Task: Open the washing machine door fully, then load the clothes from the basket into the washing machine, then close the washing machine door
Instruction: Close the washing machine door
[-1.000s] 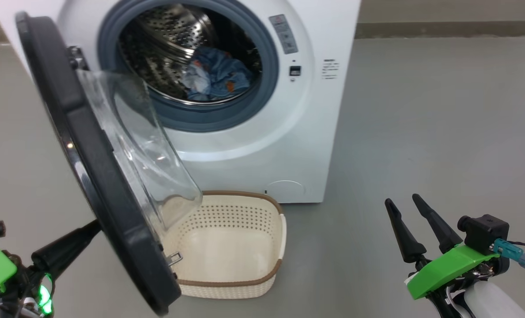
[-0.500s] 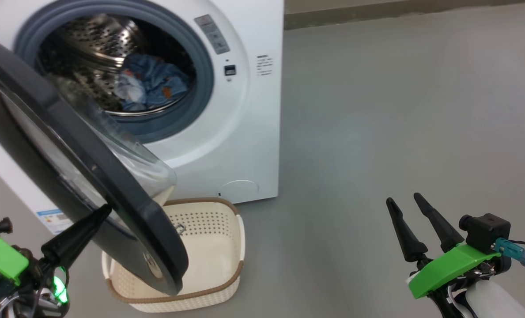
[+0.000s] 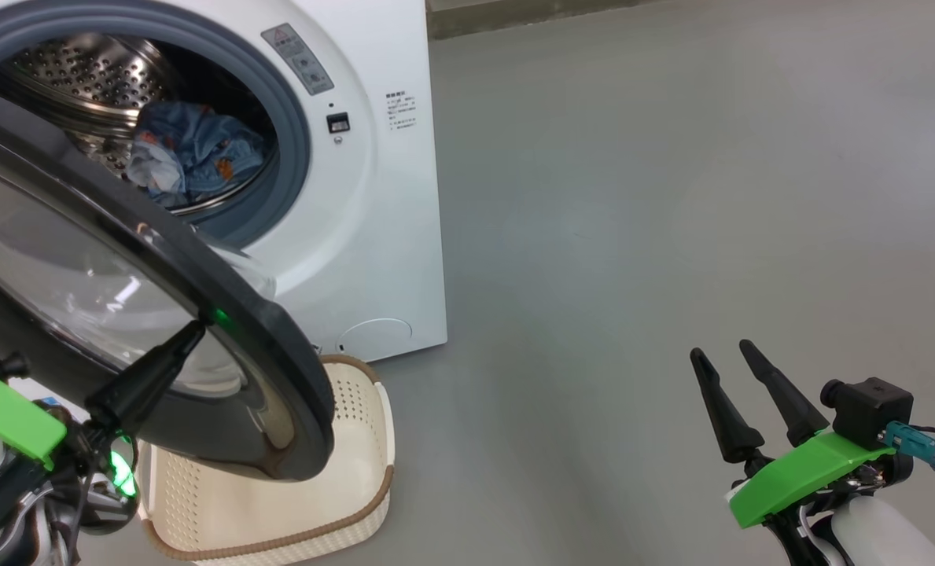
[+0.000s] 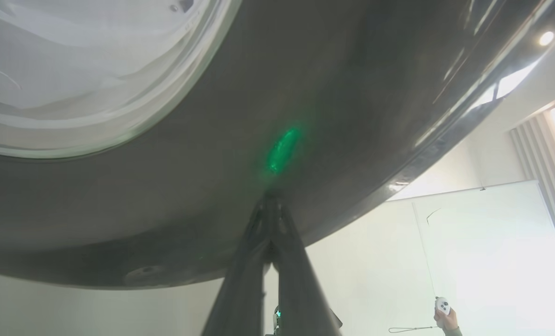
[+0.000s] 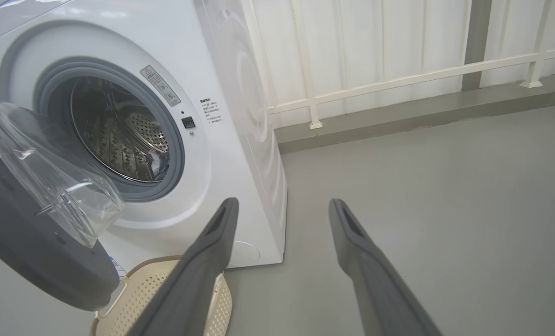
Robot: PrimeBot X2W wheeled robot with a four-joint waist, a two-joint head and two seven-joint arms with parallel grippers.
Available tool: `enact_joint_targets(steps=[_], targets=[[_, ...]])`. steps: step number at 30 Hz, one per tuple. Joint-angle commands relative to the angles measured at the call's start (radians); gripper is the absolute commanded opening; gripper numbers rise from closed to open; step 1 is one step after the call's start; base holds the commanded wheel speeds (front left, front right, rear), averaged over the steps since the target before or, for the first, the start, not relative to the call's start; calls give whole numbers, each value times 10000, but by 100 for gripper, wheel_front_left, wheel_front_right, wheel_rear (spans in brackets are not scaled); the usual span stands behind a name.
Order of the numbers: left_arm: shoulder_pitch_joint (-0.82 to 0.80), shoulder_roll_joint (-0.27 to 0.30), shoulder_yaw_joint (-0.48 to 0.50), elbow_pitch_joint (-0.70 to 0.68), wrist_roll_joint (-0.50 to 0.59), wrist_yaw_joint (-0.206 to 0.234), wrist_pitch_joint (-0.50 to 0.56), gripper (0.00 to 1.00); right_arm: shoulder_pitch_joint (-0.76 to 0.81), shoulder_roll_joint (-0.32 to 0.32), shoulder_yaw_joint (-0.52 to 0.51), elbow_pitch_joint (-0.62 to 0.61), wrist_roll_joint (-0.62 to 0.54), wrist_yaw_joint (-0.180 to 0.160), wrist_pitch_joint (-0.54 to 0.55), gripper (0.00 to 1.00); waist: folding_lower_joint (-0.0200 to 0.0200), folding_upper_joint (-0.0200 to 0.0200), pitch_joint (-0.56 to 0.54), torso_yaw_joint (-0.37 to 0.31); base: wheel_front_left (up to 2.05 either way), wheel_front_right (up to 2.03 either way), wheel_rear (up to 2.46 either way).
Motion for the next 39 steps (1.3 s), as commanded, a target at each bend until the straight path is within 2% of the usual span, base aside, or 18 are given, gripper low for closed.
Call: enact_joint_targets(steps=[1, 10, 19, 20, 21, 23, 26, 27, 28, 35, 38, 39], targets=[[-436, 269, 242, -143, 70, -112, -77, 0, -353, -70, 71, -253, -64, 73, -80, 100, -1, 0, 38, -19, 0, 0, 0], [-493, 282, 200, -62, 154, -240, -128, 0, -290, 20, -47, -228, -109, 73, -80, 100, -1, 0, 22, 178, 0, 0, 0], [-417, 399, 37, -266, 478, -360, -178, 0, -203, 76, -111, -228, -129, 73, -80, 100, -1, 0, -46, 676, 0, 0, 0], [-393, 423, 40, -299, 509, -374, -189, 4, -198, 81, -118, -226, -130, 73, -80, 100, -1, 0, -54, 734, 0, 0, 0], [-362, 452, 48, -335, 548, -391, -207, 17, -197, 86, -123, -227, -129, 73, -80, 100, -1, 0, -62, 787, 0, 0, 0], [-268, 531, 47, -426, 643, -444, -219, 24, -188, 89, -140, -231, -128, 73, -80, 100, -1, 0, -80, 889, 0, 0, 0], [-59, 655, 79, -653, 856, -580, -335, 46, -169, 91, -162, -239, -131, 73, -80, 100, -1, 0, -98, 1011, 0, 0, 0], [28, 690, 96, -753, 935, -644, -393, 66, -160, 90, -172, -239, -132, 73, -80, 100, -1, 0, -102, 1048, 0, 0, 0], [109, 710, 119, -849, 1013, -709, -470, 98, -144, 86, -197, -244, -132, 73, -80, 100, -1, 0, -103, 1098, 0, 0, 0], [664, 839, 194, -1369, 2261, -1331, -1729, 100, -118, 70, -253, -268, -135, 73, -80, 100, -1, 0, -79, 1308, 0, 0, 0], [848, 888, 154, -1538, 3108, -1616, -2697, 100, -130, 64, -272, -291, -141, 73, -80, 100, -1, 0, -49, 1363, 0, 0, 0], [1024, 958, 63, -1581, 3752, -1744, -3436, 100, -142, 64, -278, -302, -147, 73, -80, 100, -1, 0, -27, 1379, 0, 0, 0]])
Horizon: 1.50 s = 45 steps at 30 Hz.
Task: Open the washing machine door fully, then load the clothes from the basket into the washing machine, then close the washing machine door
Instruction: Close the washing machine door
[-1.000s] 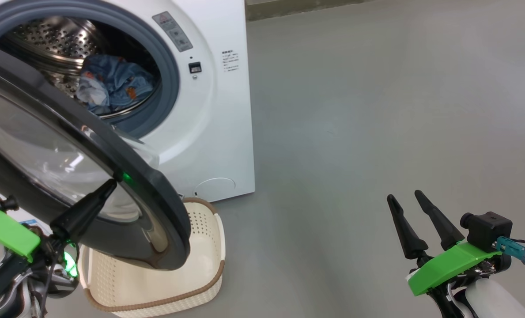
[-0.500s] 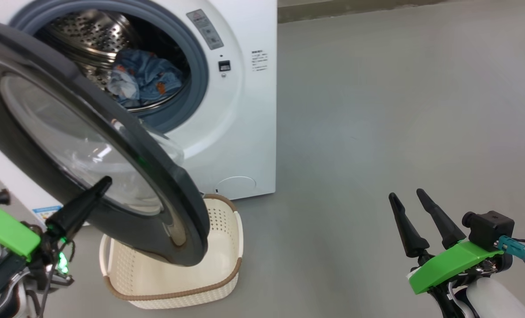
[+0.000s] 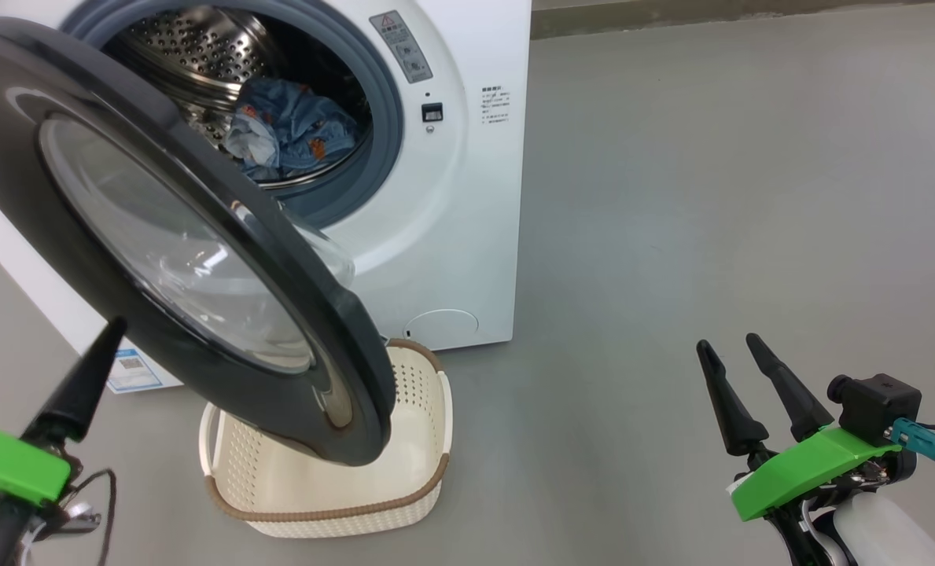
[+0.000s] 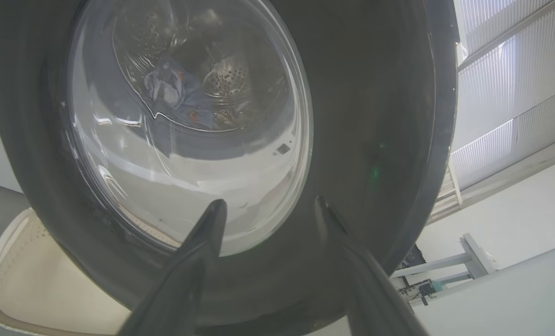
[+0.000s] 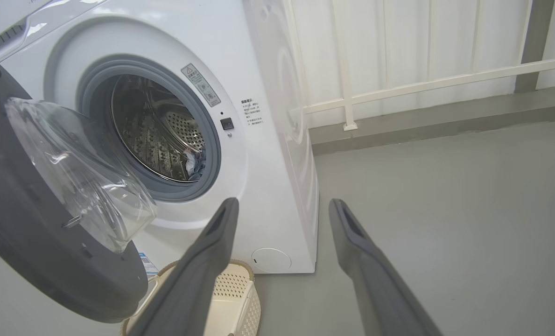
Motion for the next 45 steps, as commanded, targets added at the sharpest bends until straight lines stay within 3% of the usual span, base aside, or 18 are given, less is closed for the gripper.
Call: enact_joint_targets(steps=[1, 12, 22, 31, 45], targets=[[-5, 389, 236, -350, 372, -102, -443, 100, -165, -115, 96, -273, -71, 73, -80, 100, 0, 0, 20, 8, 0, 0, 0], [1215, 1018, -1440, -455, 2692, -187, -4881, 100, -214, -121, 117, -302, -73, 73, -80, 100, 0, 0, 94, -135, 0, 0, 0], [1695, 1110, -2197, 450, 3623, -188, -7773, 100, -207, -209, 145, -306, -61, 73, -80, 100, 0, 0, -33, -239, 0, 0, 0], [1888, 1073, -2567, 1341, 4423, -182, -8881, 100, -177, -287, 137, -330, -62, 73, -80, 100, 0, 0, -96, -184, 0, 0, 0], [1938, 719, -2560, 1948, 5184, -168, -9178, 100, -154, -345, 178, -358, -76, 73, -80, 100, 0, 0, -115, -149, 0, 0, 0]])
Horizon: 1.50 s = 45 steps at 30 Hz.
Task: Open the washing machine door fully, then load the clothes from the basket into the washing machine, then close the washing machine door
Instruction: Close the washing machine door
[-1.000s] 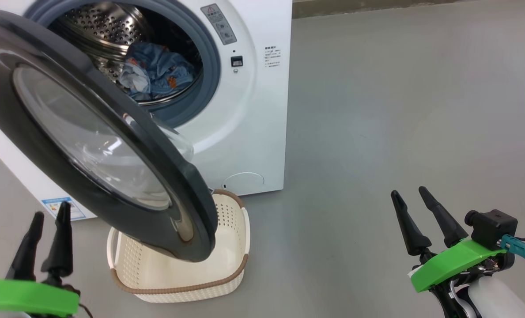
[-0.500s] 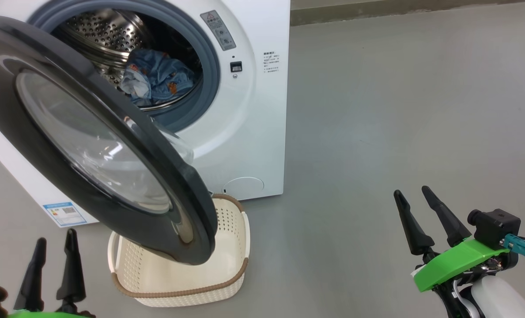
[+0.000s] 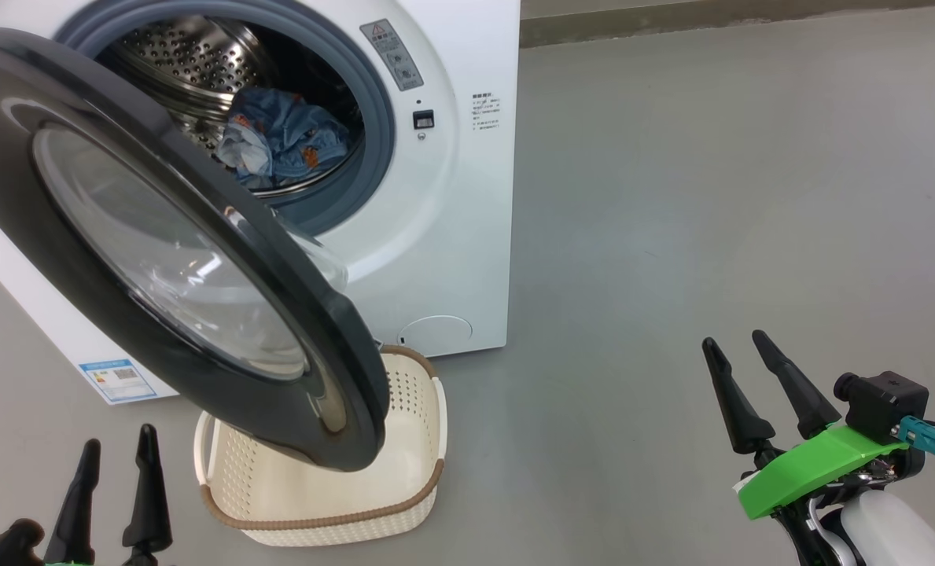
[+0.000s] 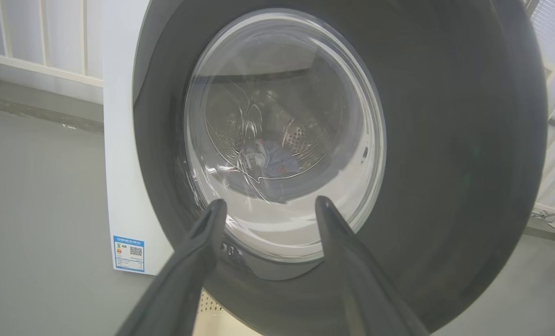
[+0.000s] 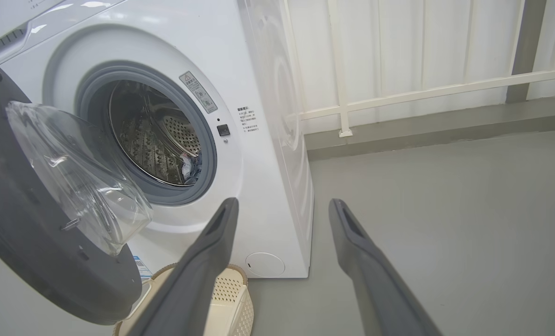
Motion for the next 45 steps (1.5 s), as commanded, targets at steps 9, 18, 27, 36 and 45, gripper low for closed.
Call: enact_joint_targets(steps=[9, 18, 27, 36, 45], targets=[[-219, 231, 367, -87, 253, -12, -104, 100, -180, -160, 163, -239, -49, 73, -80, 100, 0, -1, 29, 5, 0, 0, 0], [-241, 144, 367, -61, 256, -18, -105, 100, -197, -161, 166, -228, -42, 73, -80, 100, 0, -1, 53, 14, 0, 0, 0], [-269, 102, 391, -90, 282, -21, -106, 100, -217, -158, 158, -223, -38, 73, -80, 100, 0, -1, 73, 43, 0, 0, 0], [-302, 98, 394, -83, 402, -22, -106, 100, -184, -132, 122, -234, -60, 73, -80, 100, 0, -1, 75, 143, 0, 0, 0], [-346, 122, 296, 1, 500, -22, -106, 100, -232, -59, 174, -579, 116, 73, -80, 0, 0, -1, 47, 577, 0, 0, 0]])
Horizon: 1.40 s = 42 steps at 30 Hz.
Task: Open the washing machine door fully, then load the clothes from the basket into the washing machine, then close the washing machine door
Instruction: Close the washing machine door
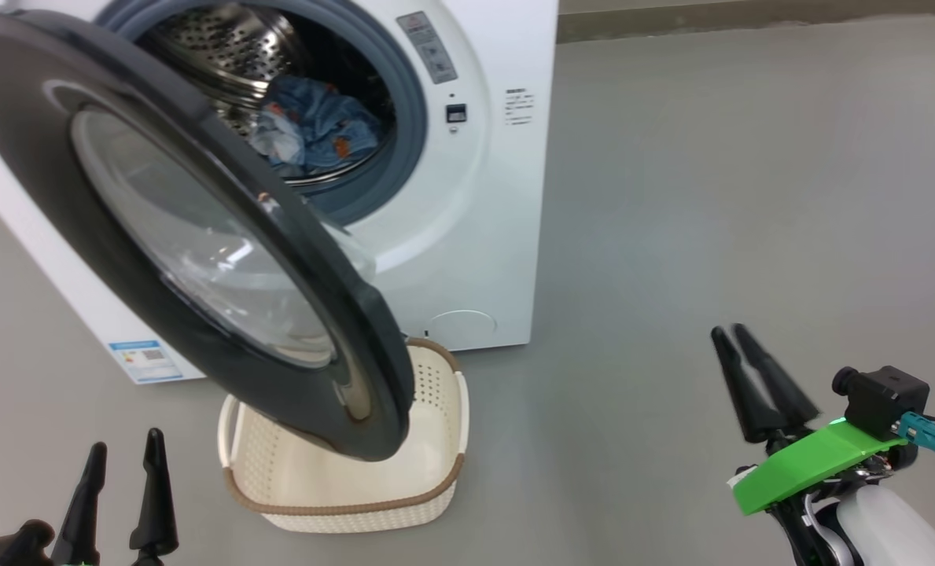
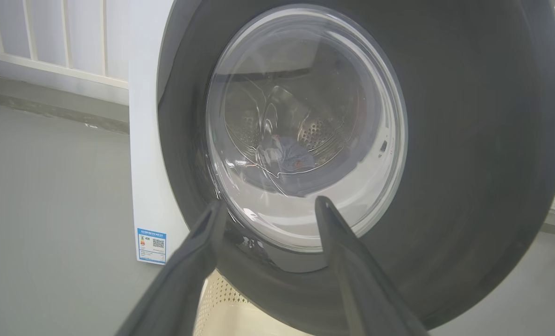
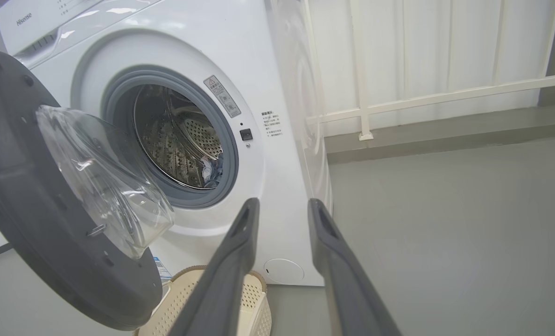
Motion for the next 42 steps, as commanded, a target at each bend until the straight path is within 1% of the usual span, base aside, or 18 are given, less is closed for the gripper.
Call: enact_joint_targets(steps=[1, 5, 10, 11, 15, 23, 30, 36, 42], targets=[[-335, 202, 306, -130, 155, -20, -104, 100, -268, -68, 197, -417, 118, 73, -80, 0, 0, 0, -24, 184, 0, 0, 0], [-311, 176, 299, -29, 240, -20, -105, 100, -498, -111, 467, -864, 216, 73, -80, 0, 0, 0, -101, 635, 0, 0, 0], [-294, 128, 311, 28, 217, -21, -105, 100, -757, 20, 702, -1391, 703, 73, -80, 0, 0, 0, -188, 1189, 0, 0, 0], [-294, 128, 311, 28, 217, -21, -105, 100, -757, 20, 702, -1391, 703, 73, -80, 0, 0, 0, -188, 1189, 0, 0, 0], [-291, 114, 312, 39, 164, -21, -105, 100, -968, 60, 944, -1906, 905, 73, -80, 0, 0, 0, -259, 1633, 0, 0, 0], [-259, 120, 194, 62, 108, -21, -105, 100, -1252, 199, 1305, -3229, 1059, 73, -80, 0, 0, 0, -391, 2428, 0, 0, 0], [-241, 143, 96, 68, 55, -21, -105, 100, -1573, 280, 1989, -4152, 1067, 73, -80, 0, 0, 0, -426, 2938, 0, 0, 0], [-269, 164, 35, 164, -4, -21, -105, 100, -1837, 294, 2870, -4286, 998, 73, -80, 0, 0, 0, -461, 3253, 0, 0, 0], [-244, 126, 3, 176, -47, -21, -105, 100, -1825, 275, 3866, -3557, 1184, 73, -80, 0, 0, 0, -477, 3470, 0, 0, 0]])
